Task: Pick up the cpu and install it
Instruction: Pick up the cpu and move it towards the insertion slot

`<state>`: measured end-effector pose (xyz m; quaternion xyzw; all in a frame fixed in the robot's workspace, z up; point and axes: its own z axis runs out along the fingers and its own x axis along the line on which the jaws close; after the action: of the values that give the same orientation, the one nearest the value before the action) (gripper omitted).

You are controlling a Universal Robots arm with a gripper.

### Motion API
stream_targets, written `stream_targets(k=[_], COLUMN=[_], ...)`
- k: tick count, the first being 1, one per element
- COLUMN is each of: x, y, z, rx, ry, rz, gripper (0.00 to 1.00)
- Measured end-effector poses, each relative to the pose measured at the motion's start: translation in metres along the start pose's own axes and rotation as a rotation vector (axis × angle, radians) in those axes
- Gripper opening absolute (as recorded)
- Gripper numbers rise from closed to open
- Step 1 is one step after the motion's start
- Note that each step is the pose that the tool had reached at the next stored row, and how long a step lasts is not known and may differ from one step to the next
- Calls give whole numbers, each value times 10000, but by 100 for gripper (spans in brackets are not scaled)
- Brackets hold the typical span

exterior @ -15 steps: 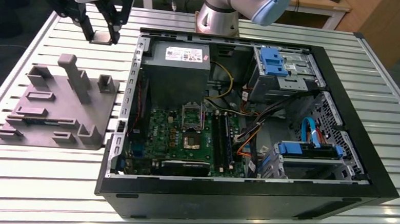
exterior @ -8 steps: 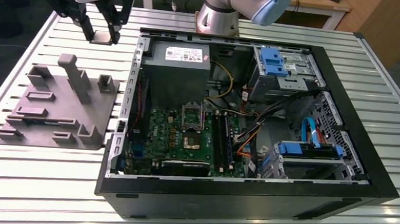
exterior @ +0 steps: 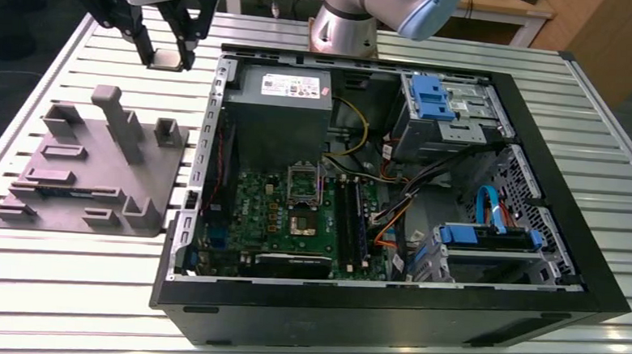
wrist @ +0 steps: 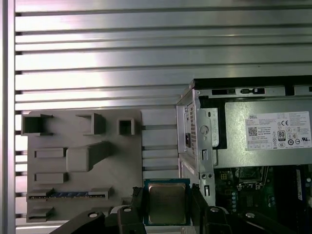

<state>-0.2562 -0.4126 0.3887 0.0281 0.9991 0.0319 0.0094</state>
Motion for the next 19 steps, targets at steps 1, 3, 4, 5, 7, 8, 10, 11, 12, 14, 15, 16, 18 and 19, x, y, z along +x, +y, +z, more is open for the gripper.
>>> stream_targets(k=[1,3,4,5,7,8,10,11,12,14,15,16,18,19], x=[-19,-45,-75,-93,-128,-142,-160,-160,-161,-162,-162,-162,-162,-163], y=[1,2,4,5,7,8,9,9,9,9,9,9,9,9], z=[1,1,2,3,4,4,4,4,4,4,4,4,4,4], rx=[-1,0,-1,-1,-1,-1,0,-1,-1,-1,-1,-1,0,-1], ry=[-1,-1,-1,-1,-2,-1,-1,-1,-1,-1,-1,-1,-1,-1], rz=[0,0,0,0,0,0,0,1,1,0,0,1,0,0], gripper=[47,47,47,47,47,47,47,47,47,47,47,47,47,47])
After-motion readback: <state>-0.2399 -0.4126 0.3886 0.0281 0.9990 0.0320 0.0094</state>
